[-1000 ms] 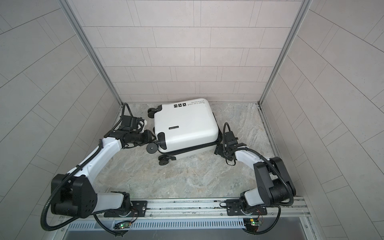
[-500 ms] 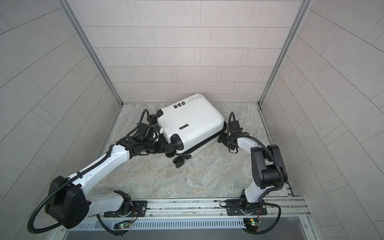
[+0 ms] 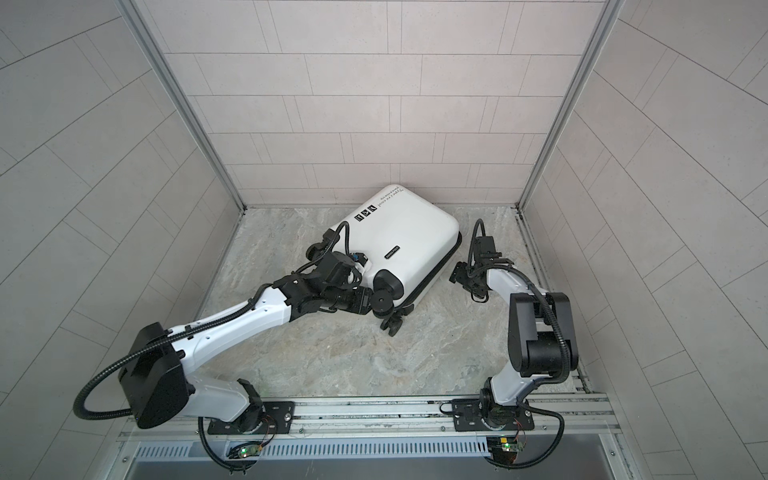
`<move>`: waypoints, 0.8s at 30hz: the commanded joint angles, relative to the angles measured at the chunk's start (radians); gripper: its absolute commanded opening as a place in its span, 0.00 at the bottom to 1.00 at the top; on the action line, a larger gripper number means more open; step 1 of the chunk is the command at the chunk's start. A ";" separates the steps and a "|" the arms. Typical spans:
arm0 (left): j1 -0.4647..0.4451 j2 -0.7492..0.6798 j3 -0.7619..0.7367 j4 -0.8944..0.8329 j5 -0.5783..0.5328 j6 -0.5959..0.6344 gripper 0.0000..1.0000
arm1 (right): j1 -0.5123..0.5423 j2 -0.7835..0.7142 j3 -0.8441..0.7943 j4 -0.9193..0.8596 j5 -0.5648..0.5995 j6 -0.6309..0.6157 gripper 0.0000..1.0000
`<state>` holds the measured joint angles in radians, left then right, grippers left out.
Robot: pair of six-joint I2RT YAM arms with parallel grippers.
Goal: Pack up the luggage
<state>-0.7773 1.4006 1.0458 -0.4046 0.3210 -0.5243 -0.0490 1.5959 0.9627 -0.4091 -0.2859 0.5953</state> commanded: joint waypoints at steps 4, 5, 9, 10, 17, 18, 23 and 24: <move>0.010 -0.235 0.064 -0.131 -0.196 0.077 0.58 | -0.005 -0.041 0.042 -0.075 0.045 -0.046 0.75; 0.039 -0.261 0.081 -0.155 -0.202 0.093 0.61 | -0.005 -0.037 0.049 -0.078 0.045 -0.047 0.74; 0.243 -0.275 0.156 -0.229 -0.140 0.128 0.66 | -0.005 -0.021 0.060 -0.068 0.036 -0.038 0.72; 0.309 -0.256 0.182 -0.247 -0.123 0.137 0.66 | -0.005 -0.014 0.064 -0.066 0.031 -0.035 0.72; 0.645 0.048 0.371 -0.238 0.012 0.163 0.66 | -0.005 0.078 0.151 -0.084 -0.005 -0.035 0.69; 0.671 0.110 0.411 -0.235 0.016 0.168 0.66 | -0.005 0.098 0.168 -0.085 -0.011 -0.035 0.69; 0.740 0.446 0.654 -0.298 0.130 0.183 0.59 | -0.003 0.180 0.245 -0.082 -0.034 -0.018 0.68; 0.740 0.509 0.711 -0.335 0.157 0.192 0.59 | -0.003 0.197 0.264 -0.085 -0.037 -0.014 0.68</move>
<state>-0.0444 1.8122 1.6516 -0.6495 0.3813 -0.3683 -0.0517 1.7733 1.1873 -0.4770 -0.3107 0.5724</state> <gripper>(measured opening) 0.591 0.679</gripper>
